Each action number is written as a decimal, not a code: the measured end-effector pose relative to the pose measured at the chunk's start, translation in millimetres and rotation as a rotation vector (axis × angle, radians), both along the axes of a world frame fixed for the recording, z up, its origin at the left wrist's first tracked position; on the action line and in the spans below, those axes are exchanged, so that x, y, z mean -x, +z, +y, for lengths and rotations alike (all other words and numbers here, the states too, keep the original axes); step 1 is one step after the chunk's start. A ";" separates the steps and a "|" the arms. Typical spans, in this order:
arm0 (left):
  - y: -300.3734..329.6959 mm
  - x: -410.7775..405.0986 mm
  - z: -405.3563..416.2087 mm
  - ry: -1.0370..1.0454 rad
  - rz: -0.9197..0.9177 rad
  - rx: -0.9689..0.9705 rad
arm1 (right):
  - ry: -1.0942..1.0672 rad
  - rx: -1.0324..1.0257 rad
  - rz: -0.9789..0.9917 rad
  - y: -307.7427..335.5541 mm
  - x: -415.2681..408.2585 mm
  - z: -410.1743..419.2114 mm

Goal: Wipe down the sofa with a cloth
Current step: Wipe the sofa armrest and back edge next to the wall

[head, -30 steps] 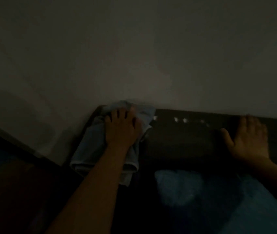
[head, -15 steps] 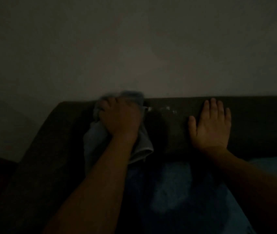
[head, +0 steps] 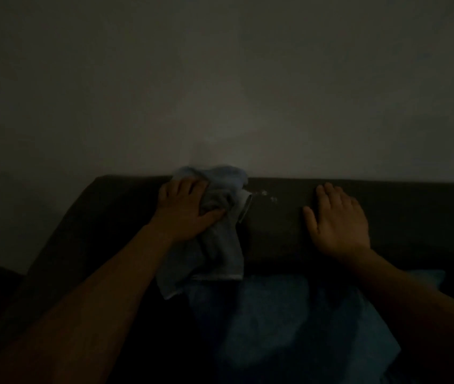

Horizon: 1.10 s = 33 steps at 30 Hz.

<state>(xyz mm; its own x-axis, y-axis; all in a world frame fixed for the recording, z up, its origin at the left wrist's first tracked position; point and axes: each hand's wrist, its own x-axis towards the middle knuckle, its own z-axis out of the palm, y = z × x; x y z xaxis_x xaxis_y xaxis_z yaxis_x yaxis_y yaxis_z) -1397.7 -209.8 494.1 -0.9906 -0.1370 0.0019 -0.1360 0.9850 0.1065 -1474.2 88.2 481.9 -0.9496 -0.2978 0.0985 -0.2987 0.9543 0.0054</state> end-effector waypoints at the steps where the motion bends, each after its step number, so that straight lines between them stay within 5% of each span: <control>1: -3.1 3.0 3.0 0.023 0.050 -0.011 | 0.050 -0.017 0.003 3.2 6.7 16.8; 12: -22.5 21.8 50.8 0.246 0.385 -0.168 | -0.017 0.073 0.144 -13.0 28.1 64.2; 20: -26.5 52.6 146.8 0.151 0.395 -0.133 | 0.006 0.109 0.165 -18.2 30.3 66.5; 26: -9.4 49.3 130.8 0.122 0.335 -0.171 | 0.008 0.111 0.174 -20.1 27.9 68.8; 33: -2.5 17.0 37.3 0.449 0.583 -0.459 | -0.001 0.107 0.166 -19.4 26.0 67.5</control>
